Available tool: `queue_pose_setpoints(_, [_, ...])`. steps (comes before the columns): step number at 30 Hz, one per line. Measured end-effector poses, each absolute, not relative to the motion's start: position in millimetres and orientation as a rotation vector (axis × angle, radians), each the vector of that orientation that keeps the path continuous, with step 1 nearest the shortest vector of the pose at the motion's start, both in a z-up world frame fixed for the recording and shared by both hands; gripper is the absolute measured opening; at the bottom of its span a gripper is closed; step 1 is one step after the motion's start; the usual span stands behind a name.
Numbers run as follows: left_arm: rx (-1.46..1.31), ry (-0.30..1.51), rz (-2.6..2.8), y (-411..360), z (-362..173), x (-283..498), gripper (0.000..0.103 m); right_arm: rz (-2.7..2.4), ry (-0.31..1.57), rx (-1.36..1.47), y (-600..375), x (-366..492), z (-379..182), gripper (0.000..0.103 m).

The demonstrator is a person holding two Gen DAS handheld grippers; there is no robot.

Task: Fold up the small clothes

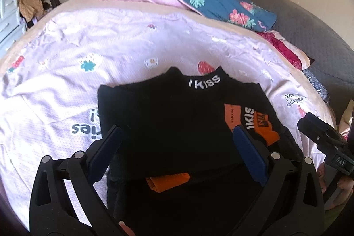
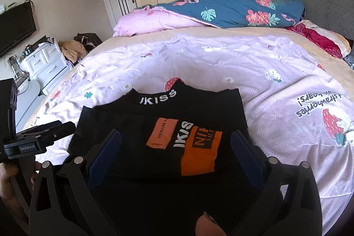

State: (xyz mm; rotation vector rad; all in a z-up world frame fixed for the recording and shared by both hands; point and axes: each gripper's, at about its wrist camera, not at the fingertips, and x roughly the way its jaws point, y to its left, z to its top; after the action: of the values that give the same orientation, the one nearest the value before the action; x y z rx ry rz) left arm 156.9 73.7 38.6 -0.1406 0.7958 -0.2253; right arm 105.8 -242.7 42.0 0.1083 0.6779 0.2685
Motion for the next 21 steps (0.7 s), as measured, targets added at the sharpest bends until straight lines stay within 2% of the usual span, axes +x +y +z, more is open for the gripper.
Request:
queue_pose_setpoints(8, [-0.137,0.741,-0.24,70.8,60.0,137.4,0.094,0.283,0.651,0.129,-253.8,90.2,55.8,0.099])
queue_pose_setpoints(21, [-0.152,0.734,-0.196,82.7,60.6,101.5,0.094,0.289,0.638,0.133,-273.0,68.2,65.3,0.099])
